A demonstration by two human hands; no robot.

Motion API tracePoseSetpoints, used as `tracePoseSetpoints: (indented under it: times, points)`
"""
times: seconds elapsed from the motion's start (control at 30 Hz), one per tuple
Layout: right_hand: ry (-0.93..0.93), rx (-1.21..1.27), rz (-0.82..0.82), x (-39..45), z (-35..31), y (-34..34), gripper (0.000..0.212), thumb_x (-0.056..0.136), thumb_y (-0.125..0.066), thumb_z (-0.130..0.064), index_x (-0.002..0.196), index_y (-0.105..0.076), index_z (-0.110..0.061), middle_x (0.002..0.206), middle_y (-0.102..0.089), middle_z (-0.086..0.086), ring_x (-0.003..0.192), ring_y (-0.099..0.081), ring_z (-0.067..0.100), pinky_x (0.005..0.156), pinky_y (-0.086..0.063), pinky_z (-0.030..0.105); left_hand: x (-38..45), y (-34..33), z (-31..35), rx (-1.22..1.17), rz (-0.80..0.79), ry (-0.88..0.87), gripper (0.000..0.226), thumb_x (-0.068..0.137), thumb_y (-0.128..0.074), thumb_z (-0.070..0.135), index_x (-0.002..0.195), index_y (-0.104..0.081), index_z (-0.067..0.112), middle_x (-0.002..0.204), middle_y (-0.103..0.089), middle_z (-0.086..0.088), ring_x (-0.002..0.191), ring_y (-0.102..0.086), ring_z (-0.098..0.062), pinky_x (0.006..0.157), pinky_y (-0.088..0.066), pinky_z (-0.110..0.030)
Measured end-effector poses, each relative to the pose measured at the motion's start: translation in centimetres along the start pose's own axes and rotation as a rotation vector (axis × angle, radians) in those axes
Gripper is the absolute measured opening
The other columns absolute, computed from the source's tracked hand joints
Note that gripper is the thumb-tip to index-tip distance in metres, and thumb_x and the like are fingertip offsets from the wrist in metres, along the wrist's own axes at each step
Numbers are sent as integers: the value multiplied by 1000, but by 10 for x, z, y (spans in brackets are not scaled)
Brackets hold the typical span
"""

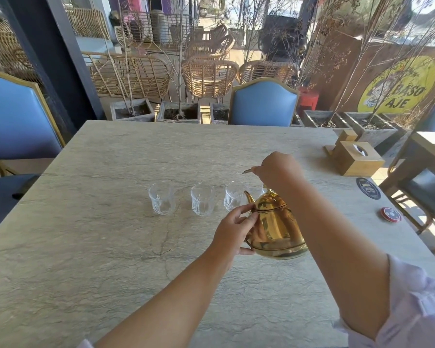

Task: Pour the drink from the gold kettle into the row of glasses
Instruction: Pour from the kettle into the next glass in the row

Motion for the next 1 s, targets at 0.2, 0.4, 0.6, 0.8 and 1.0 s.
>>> tracePoseSetpoints:
  times: [0.2, 0.4, 0.6, 0.8, 1.0]
  points:
    - [4, 77, 13, -8, 10, -8, 47, 95, -53, -42, 65, -54, -6, 63, -59, 3, 47, -44, 16, 42, -29, 23, 4, 6, -4, 70, -17, -38, 30, 97, -65, 35, 126, -64, 40, 119, -74, 4, 108, -73, -19, 77, -65, -43]
    - [4, 222, 58, -30, 19, -12, 38, 97, -52, -37, 75, -61, -6, 67, -59, 6, 53, -47, 18, 44, -30, 23, 3, 14, -5, 148, -20, -79, 25, 94, -67, 37, 112, -64, 54, 128, -68, 7, 105, -73, -13, 81, -65, -42]
    - [53, 261, 77, -41, 8, -12, 40, 97, -52, -37, 89, -70, -2, 82, -72, 12, 68, -59, 25, 47, -33, 24, -4, 27, -5, 156, 7, -122, 26, 93, -68, 39, 111, -65, 57, 131, -66, 11, 104, -73, -12, 83, -65, -44]
    - [117, 255, 77, -46, -17, -9, 39, 97, -52, -39, 91, -71, -6, 87, -74, 11, 78, -65, 28, 49, -35, 24, -12, 48, 2, 146, 61, -145, 27, 92, -70, 38, 114, -65, 53, 124, -66, 15, 98, -72, -7, 82, -65, -46]
    - [195, 177, 17, -39, -51, -15, 40, 97, -51, -38, 78, -64, -5, 79, -69, 10, 69, -58, 26, 44, -31, 24, -18, 65, 2, 97, 116, -122, 35, 91, -71, 40, 126, -66, 42, 132, -65, 5, 106, -73, -18, 79, -65, -49]
Point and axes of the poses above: each hand's wrist, its own x-axis towards the middle knuckle, its own y-axis out of the back of the hand, z = x × y, the point moved 8 cm from there along x, towards the middle knuckle
